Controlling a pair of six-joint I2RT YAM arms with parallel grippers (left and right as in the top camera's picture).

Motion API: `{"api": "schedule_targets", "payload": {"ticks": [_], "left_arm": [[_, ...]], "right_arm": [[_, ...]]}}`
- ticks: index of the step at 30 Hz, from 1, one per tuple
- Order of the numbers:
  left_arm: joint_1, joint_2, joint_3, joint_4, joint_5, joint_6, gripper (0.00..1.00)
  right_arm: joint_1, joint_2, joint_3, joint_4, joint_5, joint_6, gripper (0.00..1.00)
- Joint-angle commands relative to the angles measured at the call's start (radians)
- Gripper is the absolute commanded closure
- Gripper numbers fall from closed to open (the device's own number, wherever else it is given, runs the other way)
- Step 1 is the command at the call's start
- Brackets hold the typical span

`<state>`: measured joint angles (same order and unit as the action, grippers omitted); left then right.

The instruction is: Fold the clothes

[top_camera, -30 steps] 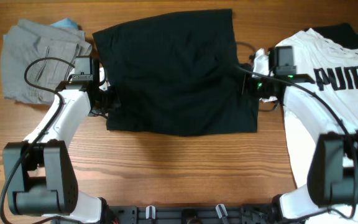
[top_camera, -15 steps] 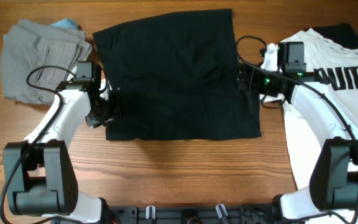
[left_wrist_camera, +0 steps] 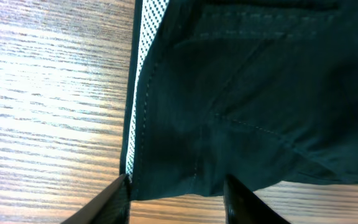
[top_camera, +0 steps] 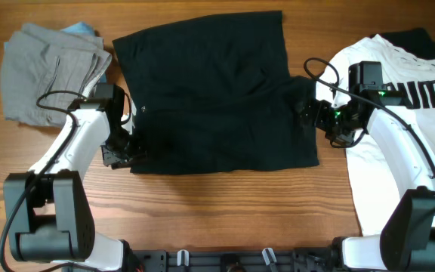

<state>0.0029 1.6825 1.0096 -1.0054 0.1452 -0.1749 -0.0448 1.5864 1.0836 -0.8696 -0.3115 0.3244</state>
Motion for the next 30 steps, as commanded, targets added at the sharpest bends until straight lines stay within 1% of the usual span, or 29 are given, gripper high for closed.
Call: {"api": "schedule_targets", "payload": {"ticks": [1,3,4,6,7,10,12,13,14,16,19,20,22,24,25,26,27,28,30], "left_arm": [[0.002,-0.007,-0.062,0.026,0.005,0.010,0.57],[0.002,-0.007,-0.071,0.041,0.027,0.011,0.65],[0.002,-0.007,-0.071,0.056,0.031,0.011,0.71],[0.002,-0.007,-0.071,0.093,0.041,0.011,0.89],[0.002,-0.007,-0.071,0.106,0.055,0.011,0.96],[0.002,-0.007,-0.065,0.124,0.087,0.011,0.96],[0.002,-0.007,-0.056,0.122,0.086,0.011,0.96],[0.002,-0.007,-0.048,0.121,0.086,0.011,0.96],[0.002,-0.007,-0.035,0.114,0.086,0.011,0.96],[0.010,-0.007,-0.011,0.089,0.080,0.011,0.96],[0.042,-0.008,0.023,0.047,0.067,0.011,0.96],[0.050,-0.008,0.024,0.045,0.067,0.011,0.96],[0.066,-0.008,0.024,0.035,0.067,0.011,0.96],[0.085,-0.008,0.024,0.012,0.068,0.011,0.96],[0.091,-0.009,0.024,-0.005,0.068,0.011,0.92],[0.094,-0.009,0.024,-0.021,0.068,0.011,0.75],[0.093,-0.009,0.024,-0.041,0.076,0.011,0.30],[0.094,-0.009,0.024,-0.049,0.075,0.011,0.22],[0.094,-0.009,0.023,-0.059,0.075,0.011,0.15]], "right_arm": [[-0.001,-0.005,-0.003,-0.009,0.028,0.019,0.01],[-0.001,-0.005,-0.025,0.002,0.028,0.019,0.01],[-0.001,-0.005,-0.043,0.011,0.028,0.019,0.01],[-0.001,-0.005,-0.075,0.017,0.028,0.019,0.01],[-0.001,-0.005,-0.094,0.018,0.028,0.019,0.02],[-0.001,-0.005,-0.165,0.035,0.027,0.018,0.08],[-0.001,-0.005,-0.215,0.062,0.027,0.016,0.16],[-0.001,-0.005,-0.238,0.072,0.027,0.016,0.22],[-0.001,-0.005,-0.258,0.081,0.027,0.016,0.23],[-0.001,-0.005,-0.290,0.100,0.028,0.019,0.18],[-0.001,-0.005,-0.351,0.183,0.028,0.064,0.16],[-0.001,-0.005,-0.360,0.210,0.027,0.071,0.18],[-0.001,-0.005,-0.364,0.226,0.026,0.072,0.34],[-0.001,-0.005,-0.364,0.237,0.024,0.068,0.43],[-0.001,-0.005,-0.364,0.252,0.024,0.059,0.47],[-0.001,-0.006,-0.361,0.256,0.024,0.061,0.51],[-0.001,-0.006,-0.351,0.253,0.012,0.060,0.46],[-0.001,-0.007,-0.348,0.251,-0.001,0.059,0.39],[-0.001,-0.010,-0.347,0.251,-0.011,0.057,0.38]]}}
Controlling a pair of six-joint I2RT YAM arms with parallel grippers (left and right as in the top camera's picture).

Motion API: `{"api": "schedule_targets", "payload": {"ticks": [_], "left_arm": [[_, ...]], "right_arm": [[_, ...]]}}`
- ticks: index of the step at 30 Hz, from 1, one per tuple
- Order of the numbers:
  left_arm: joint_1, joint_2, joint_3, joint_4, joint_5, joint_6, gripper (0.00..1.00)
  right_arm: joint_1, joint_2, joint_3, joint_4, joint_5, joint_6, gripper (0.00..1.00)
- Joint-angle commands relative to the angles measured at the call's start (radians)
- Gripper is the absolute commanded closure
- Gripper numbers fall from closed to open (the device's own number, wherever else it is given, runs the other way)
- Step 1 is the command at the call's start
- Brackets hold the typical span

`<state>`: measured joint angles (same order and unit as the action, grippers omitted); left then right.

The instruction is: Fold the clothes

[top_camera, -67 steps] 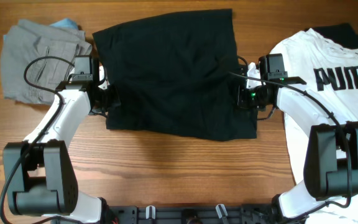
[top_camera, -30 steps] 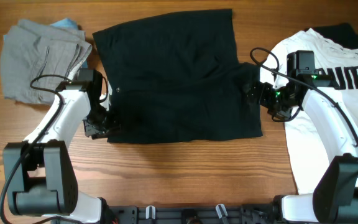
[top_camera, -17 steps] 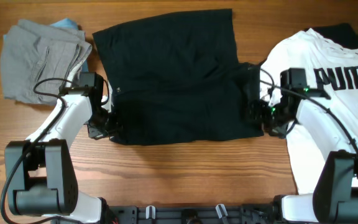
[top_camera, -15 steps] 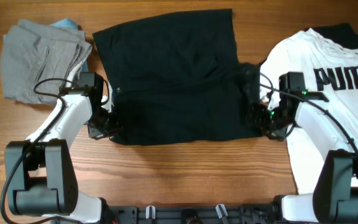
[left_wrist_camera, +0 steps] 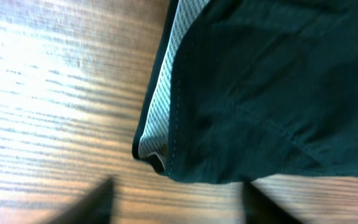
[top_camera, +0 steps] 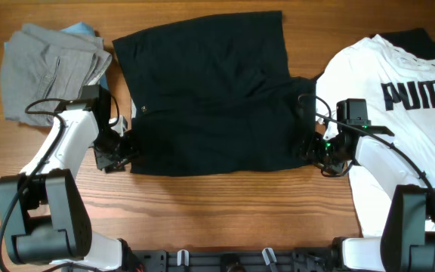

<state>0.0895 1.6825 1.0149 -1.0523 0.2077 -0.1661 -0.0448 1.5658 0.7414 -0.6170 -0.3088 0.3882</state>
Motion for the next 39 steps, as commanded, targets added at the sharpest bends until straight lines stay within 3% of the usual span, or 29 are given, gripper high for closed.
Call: {"api": "schedule_targets", "payload": {"ticks": [1,8,9,12,16,20,25,26,29,31,32,35,39], "left_arm": [[0.007,-0.009,0.014,-0.011,0.013,0.002,0.14],[0.007,-0.008,-0.083,0.039,0.039,0.001,0.23],[0.007,-0.008,-0.111,0.078,0.039,-0.006,0.27],[0.007,-0.008,-0.181,0.200,0.039,-0.063,0.54],[0.007,-0.008,-0.203,0.257,0.039,-0.081,0.76],[0.007,-0.008,-0.203,0.254,0.039,-0.081,0.88],[0.007,-0.008,-0.203,0.252,0.039,-0.081,0.95],[0.007,-0.008,-0.203,0.248,0.039,-0.081,0.96],[0.007,-0.009,-0.203,0.229,0.039,-0.081,0.96],[0.007,-0.009,-0.202,0.222,0.039,-0.080,0.96],[0.007,-0.009,-0.202,0.220,0.039,-0.080,0.96],[0.007,-0.009,-0.202,0.219,0.039,-0.080,0.96],[0.007,-0.009,-0.202,0.219,0.039,-0.080,0.96]], "right_arm": [[-0.001,0.011,-0.005,-0.004,-0.013,-0.007,0.36],[-0.001,0.011,-0.005,-0.012,-0.013,-0.007,0.30],[-0.001,0.011,-0.005,-0.013,-0.013,-0.007,0.30],[-0.001,0.010,-0.005,-0.013,-0.013,-0.007,0.30],[-0.001,-0.041,0.015,-0.050,-0.012,-0.007,0.28],[-0.001,-0.131,0.032,-0.140,0.006,0.010,0.23],[-0.002,-0.152,0.010,-0.211,0.068,0.066,0.15],[-0.002,-0.148,-0.005,-0.195,0.065,0.074,0.16],[-0.002,-0.126,-0.040,-0.134,0.062,0.087,0.33],[-0.002,-0.108,-0.051,-0.111,0.063,0.113,0.54],[-0.002,-0.100,-0.055,-0.100,0.056,0.124,0.59],[-0.002,-0.085,-0.061,-0.047,0.047,0.138,0.54],[-0.001,-0.082,-0.061,0.027,0.035,0.131,0.63]]}}
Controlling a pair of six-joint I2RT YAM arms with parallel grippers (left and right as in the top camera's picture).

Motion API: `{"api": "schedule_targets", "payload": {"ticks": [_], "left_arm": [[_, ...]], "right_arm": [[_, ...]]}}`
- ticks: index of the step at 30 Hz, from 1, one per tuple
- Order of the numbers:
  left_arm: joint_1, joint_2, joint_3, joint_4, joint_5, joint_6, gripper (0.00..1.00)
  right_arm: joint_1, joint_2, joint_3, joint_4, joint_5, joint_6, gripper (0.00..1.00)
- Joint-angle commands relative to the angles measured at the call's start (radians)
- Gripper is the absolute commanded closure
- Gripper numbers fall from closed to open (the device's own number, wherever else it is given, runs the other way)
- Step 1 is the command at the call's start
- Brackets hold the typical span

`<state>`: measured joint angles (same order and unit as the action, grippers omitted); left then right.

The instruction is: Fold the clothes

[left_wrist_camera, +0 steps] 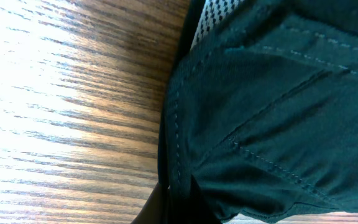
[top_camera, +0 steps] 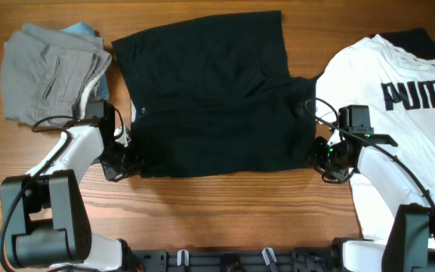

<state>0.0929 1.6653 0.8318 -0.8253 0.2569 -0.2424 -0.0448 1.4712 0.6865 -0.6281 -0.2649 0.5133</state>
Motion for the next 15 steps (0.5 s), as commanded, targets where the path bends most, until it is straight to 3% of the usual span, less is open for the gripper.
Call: {"api": "schedule_targets", "payload": {"ticks": [1,3,8,10,12,15], "left_arm": [[0.004,0.008,-0.019,-0.008,-0.011,-0.004,0.96],[0.004,0.008,-0.019,-0.008,-0.011,-0.004,0.96],[0.004,0.008,-0.019,-0.004,-0.011,-0.004,0.96],[0.004,0.008,-0.019,-0.004,-0.011,-0.004,0.96],[0.004,0.008,-0.019,-0.005,-0.011,-0.004,0.95],[0.004,0.008,-0.019,-0.003,-0.011,-0.004,0.95]], "right_arm": [[-0.002,0.012,-0.006,0.057,-0.026,-0.015,0.65],[-0.002,0.012,-0.006,0.146,-0.104,-0.131,0.65],[-0.002,0.012,-0.006,0.230,-0.119,-0.174,0.65],[-0.002,0.012,-0.006,0.225,-0.107,-0.173,0.28],[-0.002,0.012,-0.006,0.191,-0.052,-0.161,0.24],[-0.002,0.012,-0.006,0.157,-0.038,-0.165,0.32]]}}
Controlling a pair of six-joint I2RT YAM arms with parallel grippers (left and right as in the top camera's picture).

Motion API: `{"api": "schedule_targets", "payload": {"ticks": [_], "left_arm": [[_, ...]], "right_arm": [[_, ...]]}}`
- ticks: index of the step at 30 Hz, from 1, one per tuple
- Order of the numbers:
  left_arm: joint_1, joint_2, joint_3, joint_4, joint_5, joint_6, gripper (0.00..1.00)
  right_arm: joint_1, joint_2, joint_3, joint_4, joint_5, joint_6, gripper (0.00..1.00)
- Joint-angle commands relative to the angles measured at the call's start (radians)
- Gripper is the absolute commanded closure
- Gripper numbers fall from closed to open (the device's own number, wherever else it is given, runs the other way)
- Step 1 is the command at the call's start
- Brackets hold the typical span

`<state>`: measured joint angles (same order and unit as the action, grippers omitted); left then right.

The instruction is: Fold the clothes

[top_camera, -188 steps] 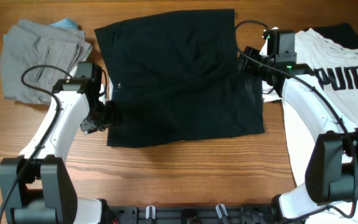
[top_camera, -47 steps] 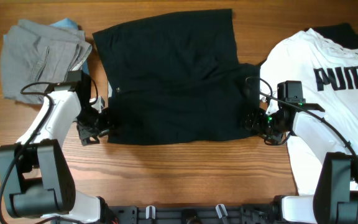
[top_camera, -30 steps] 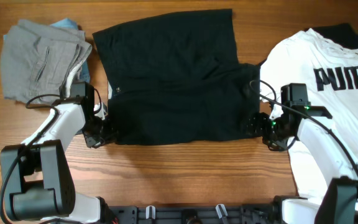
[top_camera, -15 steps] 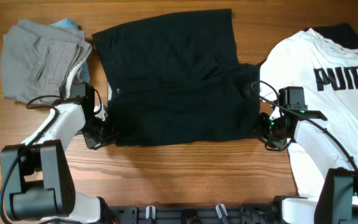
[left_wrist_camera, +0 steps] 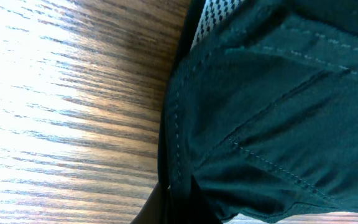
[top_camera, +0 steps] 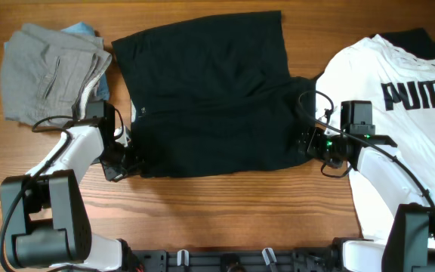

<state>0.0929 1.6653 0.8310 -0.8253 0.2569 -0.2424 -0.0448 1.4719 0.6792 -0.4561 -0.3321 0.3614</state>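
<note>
Black shorts [top_camera: 210, 98] lie spread flat in the middle of the wooden table [top_camera: 225, 211]. My left gripper [top_camera: 121, 162] sits at their lower left corner. In the left wrist view the left gripper [left_wrist_camera: 176, 208] is shut on the stitched hem of the shorts [left_wrist_camera: 278, 93], with a strip of white mesh lining showing above. My right gripper [top_camera: 310, 143] is at the shorts' lower right edge; its dark fingers merge with the black cloth, so its state does not show.
A white T-shirt [top_camera: 406, 151] with black lettering lies at the right, under my right arm, with a dark garment [top_camera: 421, 41] at its top. A folded grey garment [top_camera: 44, 68] over a blue piece [top_camera: 81, 30] lies at the back left.
My right gripper has shifted slightly left and up, onto the right edge of the shorts. The left gripper and the shorts are as they were.
At first my left gripper stood open around the shorts' lower left corner, and the right one was higher on their right edge. Then the left was open just off the corner and the right at the lower right corner. Later the left was shut on the hem and stays so.
</note>
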Motion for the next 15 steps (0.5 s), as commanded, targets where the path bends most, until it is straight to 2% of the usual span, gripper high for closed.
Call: {"api": "schedule_targets", "payload": {"ticks": [1,2,3,5,6,7,8,9,10,11,12,15], "left_arm": [[0.004,0.008,-0.018,-0.001,-0.011,-0.004,0.95],[0.004,0.008,-0.018,0.000,-0.011,-0.004,0.95],[0.004,0.008,-0.018,0.000,-0.011,-0.004,0.94],[0.004,0.008,-0.018,-0.002,-0.011,-0.004,0.95],[0.004,0.008,-0.018,-0.004,-0.011,-0.003,0.95],[0.004,0.008,-0.018,-0.005,-0.011,0.000,0.95],[0.004,0.008,-0.018,-0.005,-0.011,0.000,0.95],[0.004,0.008,-0.018,-0.004,-0.011,0.000,0.95],[0.004,0.008,-0.018,-0.004,-0.011,0.000,0.95],[0.004,0.008,-0.018,-0.004,-0.011,0.000,0.95],[0.004,0.008,-0.018,-0.003,-0.011,0.000,0.94],[0.004,0.008,-0.018,0.000,-0.011,0.000,0.94]], "right_arm": [[-0.002,0.011,0.001,-0.021,0.030,-0.014,0.30],[-0.002,0.011,0.001,-0.027,0.032,-0.013,0.27],[-0.002,0.011,0.001,-0.035,0.049,0.011,0.32],[-0.005,0.010,0.005,-0.035,0.055,0.031,0.53],[-0.008,0.009,0.014,-0.031,0.051,0.013,0.71],[-0.009,0.004,0.028,-0.032,0.051,-0.008,0.78],[-0.009,-0.005,0.042,-0.032,0.051,-0.028,0.80],[-0.009,-0.014,0.053,-0.029,0.051,-0.044,0.74],[-0.009,-0.019,0.061,-0.020,0.052,-0.063,0.51],[-0.009,-0.019,0.061,-0.006,0.052,-0.084,0.23],[-0.009,-0.018,0.061,0.008,0.054,-0.102,0.16],[-0.009,0.003,0.061,0.052,0.069,-0.108,0.15]]}}
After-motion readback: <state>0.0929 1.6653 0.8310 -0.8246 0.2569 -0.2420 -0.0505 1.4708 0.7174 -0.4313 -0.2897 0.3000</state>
